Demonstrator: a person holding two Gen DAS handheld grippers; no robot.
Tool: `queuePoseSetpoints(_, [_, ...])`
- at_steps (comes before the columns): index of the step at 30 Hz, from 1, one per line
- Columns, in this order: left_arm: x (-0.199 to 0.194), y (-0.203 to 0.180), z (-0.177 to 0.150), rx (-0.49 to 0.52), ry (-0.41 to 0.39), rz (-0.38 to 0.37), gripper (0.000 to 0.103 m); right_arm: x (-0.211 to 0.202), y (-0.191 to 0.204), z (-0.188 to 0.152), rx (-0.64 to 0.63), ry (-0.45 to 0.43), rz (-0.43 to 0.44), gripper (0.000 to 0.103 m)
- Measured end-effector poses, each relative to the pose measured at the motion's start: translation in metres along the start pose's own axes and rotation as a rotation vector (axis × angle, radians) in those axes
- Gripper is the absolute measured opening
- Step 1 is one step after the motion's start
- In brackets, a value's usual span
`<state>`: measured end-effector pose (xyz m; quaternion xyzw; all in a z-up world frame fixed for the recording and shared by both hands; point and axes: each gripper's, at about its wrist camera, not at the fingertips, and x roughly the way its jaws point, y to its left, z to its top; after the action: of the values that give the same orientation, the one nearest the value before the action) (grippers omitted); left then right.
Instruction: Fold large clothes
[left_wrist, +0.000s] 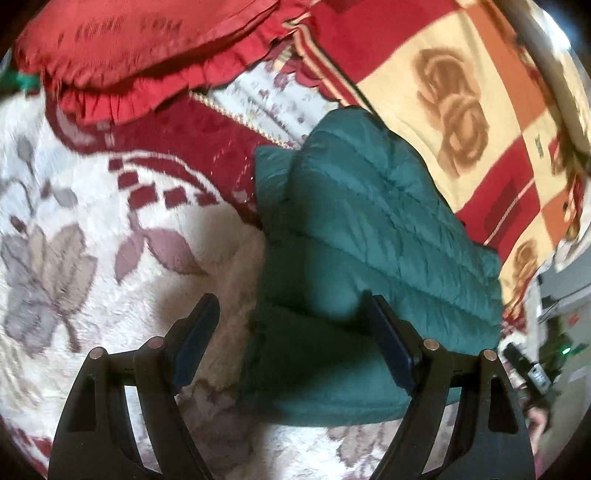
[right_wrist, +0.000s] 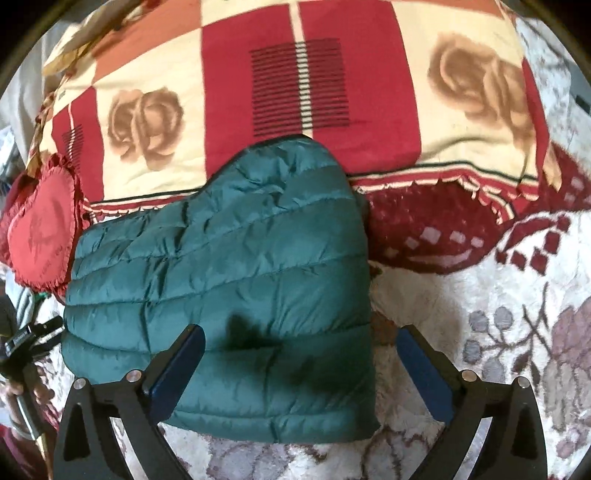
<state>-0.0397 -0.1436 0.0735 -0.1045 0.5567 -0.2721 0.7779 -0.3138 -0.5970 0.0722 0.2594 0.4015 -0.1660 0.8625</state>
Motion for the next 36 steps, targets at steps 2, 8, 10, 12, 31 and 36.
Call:
queuePoseSetpoints(2, [0.004, 0.006, 0.003, -0.039, 0.015, -0.025, 0.082, 0.006, -0.008, 0.004, 0.025, 0.011, 0.020, 0.103])
queuePoseSetpoints(8, [0.023, 0.011, 0.015, -0.085, 0.053, -0.084, 0.084, 0.030, -0.024, 0.014, 0.043, 0.073, 0.063, 0.103])
queuePoseSetpoints(10, [0.028, 0.011, 0.018, -0.088, 0.054, -0.093, 0.088, 0.039, -0.028, 0.018, 0.047, 0.099, 0.109, 0.103])
queuePoseSetpoints(12, [0.034, 0.011, 0.022, -0.090, 0.054, -0.104, 0.089, 0.045, -0.032, 0.021, 0.070, 0.110, 0.147, 0.103])
queuePoseSetpoints(31, [0.077, -0.006, 0.045, -0.009, 0.122, -0.154, 0.103, 0.101, -0.006, 0.043, -0.013, 0.220, 0.304, 0.103])
queuePoseSetpoints(36, [0.077, -0.007, 0.044, 0.010, 0.117, -0.163, 0.103, 0.102, -0.003, 0.043, -0.014, 0.222, 0.297, 0.103])
